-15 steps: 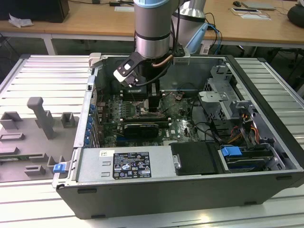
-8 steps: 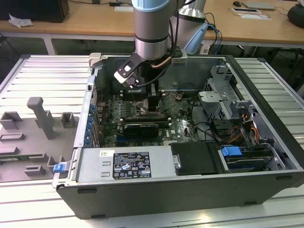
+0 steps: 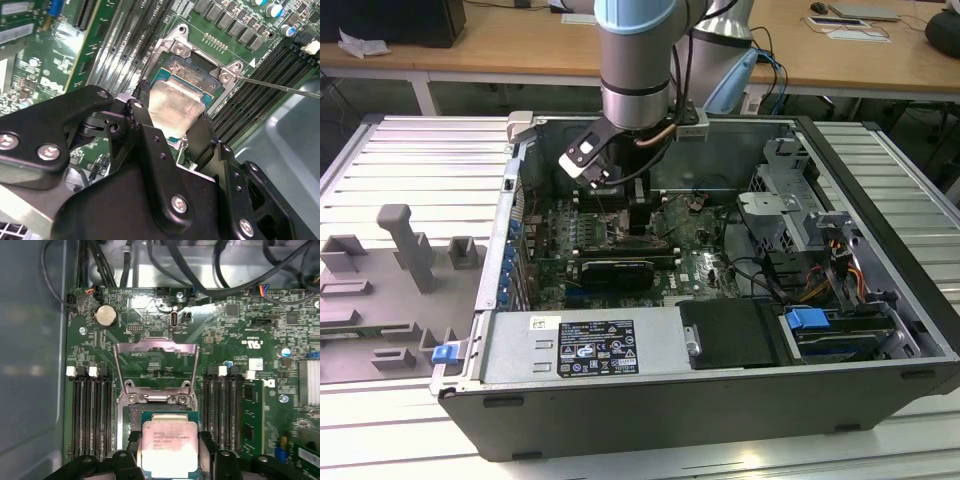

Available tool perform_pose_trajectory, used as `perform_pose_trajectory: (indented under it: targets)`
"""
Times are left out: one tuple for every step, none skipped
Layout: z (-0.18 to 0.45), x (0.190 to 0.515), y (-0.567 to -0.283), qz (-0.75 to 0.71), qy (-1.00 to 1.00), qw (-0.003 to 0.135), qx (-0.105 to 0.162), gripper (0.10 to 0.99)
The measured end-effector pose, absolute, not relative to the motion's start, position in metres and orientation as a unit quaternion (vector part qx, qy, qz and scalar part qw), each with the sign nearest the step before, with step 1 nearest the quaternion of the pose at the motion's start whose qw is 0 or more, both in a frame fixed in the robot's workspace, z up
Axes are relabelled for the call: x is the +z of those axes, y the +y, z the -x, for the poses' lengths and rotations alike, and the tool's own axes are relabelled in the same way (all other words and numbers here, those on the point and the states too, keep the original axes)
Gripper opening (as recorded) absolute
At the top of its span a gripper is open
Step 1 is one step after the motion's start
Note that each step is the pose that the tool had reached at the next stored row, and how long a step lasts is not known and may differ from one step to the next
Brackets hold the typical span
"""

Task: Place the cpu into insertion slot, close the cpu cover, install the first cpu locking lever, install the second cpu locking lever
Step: 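Place the cpu into insertion slot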

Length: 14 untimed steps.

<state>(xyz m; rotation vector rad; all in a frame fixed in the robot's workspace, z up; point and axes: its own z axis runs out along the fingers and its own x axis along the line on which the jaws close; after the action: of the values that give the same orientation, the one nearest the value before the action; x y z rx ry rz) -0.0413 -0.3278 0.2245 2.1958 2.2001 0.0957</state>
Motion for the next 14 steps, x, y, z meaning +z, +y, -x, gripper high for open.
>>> perform_pose_trajectory:
  targets:
    - [0.042, 0.223, -0.327, -0.706, 0.707, 0.016, 0.031, 0.537]
    - [0.042, 0.22, -0.324, -0.706, 0.707, 0.016, 0.031, 0.537]
    - [0.043, 0.217, -0.322, -0.706, 0.707, 0.016, 0.031, 0.537]
    - [0.043, 0.215, -0.318, -0.706, 0.708, 0.016, 0.03, 0.537]
    - [0.044, 0.212, -0.317, -0.706, 0.708, 0.016, 0.03, 0.537]
    - [0.044, 0.21, -0.317, -0.706, 0.708, 0.016, 0.03, 0.537]
    - [0.044, 0.21, -0.317, -0.706, 0.707, 0.016, 0.03, 0.537]
    - [0.044, 0.209, -0.317, -0.707, 0.706, 0.016, 0.03, 0.537]
    - [0.044, 0.208, -0.317, -0.708, 0.705, 0.016, 0.03, 0.537]
    - [0.044, 0.208, -0.318, -0.708, 0.705, 0.016, 0.03, 0.537]
    - [0.044, 0.207, -0.318, -0.708, 0.705, 0.016, 0.03, 0.537]
    - [0.044, 0.206, -0.318, -0.708, 0.705, 0.016, 0.03, 0.537]
    - [0.044, 0.206, -0.318, -0.708, 0.705, 0.016, 0.03, 0.537]
    - [0.044, 0.205, -0.318, -0.708, 0.705, 0.016, 0.03, 0.537]
